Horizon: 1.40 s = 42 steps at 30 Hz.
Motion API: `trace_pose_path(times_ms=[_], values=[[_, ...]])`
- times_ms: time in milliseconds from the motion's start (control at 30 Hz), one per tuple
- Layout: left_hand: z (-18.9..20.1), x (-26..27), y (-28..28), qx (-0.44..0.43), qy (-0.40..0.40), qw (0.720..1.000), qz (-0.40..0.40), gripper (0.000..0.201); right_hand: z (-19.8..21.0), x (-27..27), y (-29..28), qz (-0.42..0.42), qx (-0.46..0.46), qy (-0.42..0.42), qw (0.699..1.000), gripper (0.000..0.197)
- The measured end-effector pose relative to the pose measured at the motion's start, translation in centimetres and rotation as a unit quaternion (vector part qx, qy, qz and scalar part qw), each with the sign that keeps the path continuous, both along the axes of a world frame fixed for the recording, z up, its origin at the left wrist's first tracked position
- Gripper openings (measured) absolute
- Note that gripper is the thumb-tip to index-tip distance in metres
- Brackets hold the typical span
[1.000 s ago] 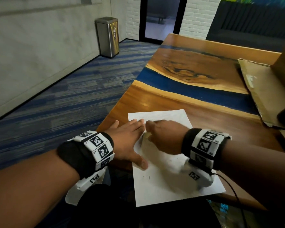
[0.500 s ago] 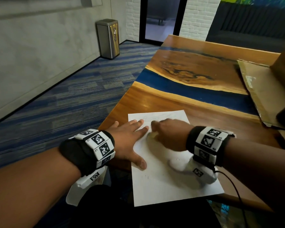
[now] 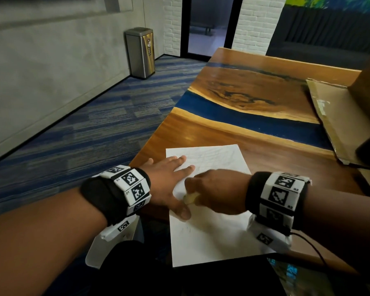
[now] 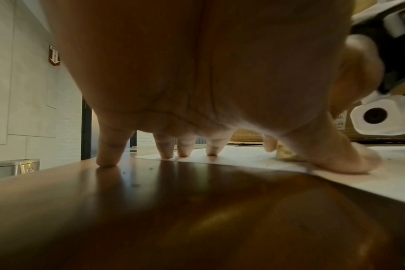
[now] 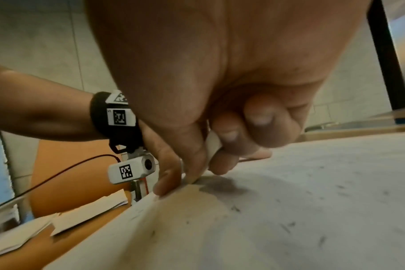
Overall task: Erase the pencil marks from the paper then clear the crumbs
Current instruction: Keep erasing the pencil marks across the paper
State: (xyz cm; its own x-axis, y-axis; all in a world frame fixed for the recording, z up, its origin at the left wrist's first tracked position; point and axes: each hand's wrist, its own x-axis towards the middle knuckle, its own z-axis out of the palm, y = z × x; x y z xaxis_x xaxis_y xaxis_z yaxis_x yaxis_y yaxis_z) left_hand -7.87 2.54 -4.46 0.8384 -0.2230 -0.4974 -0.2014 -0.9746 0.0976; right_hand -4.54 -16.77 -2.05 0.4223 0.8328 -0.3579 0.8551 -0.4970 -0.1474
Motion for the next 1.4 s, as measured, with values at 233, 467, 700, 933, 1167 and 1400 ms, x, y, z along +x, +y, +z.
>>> trace_pose_path(times_ms=[233, 467, 700, 933, 1167, 1400], values=[[0.3, 0.2, -0.2, 0.022, 0.009, 1.0, -0.004, 0.127, 0.3, 1.9, -1.0, -0.088, -0.001, -0.076, 0.993, 0.03], [0.9, 0.2, -0.6, 0.038, 0.015, 0.999, -0.01, 0.122, 0.0, 2.7, -1.5, -0.084, -0.012, -0.08, 0.993, 0.027], [1.1, 0.3, -0.8, 0.043, 0.02, 0.999, -0.01, 0.123, -0.1, 1.0, -1.5, -0.013, -0.015, -0.019, 1.0, 0.027], [1.1, 0.3, -0.8, 0.043, 0.019, 0.999, -0.008, 0.122, 0.4, -0.3, -1.7, 0.0, -0.001, -0.01, 1.0, 0.026], [1.1, 0.5, -1.1, 0.058, 0.021, 0.998, -0.014, 0.122, 0.1, 2.7, -3.0, -0.118, -0.01, -0.078, 0.99, 0.021], [1.2, 0.7, -1.3, 0.063, 0.028, 0.997, -0.017, 0.123, 0.0, 2.5, -3.2, -0.081, -0.017, -0.025, 0.996, 0.018]])
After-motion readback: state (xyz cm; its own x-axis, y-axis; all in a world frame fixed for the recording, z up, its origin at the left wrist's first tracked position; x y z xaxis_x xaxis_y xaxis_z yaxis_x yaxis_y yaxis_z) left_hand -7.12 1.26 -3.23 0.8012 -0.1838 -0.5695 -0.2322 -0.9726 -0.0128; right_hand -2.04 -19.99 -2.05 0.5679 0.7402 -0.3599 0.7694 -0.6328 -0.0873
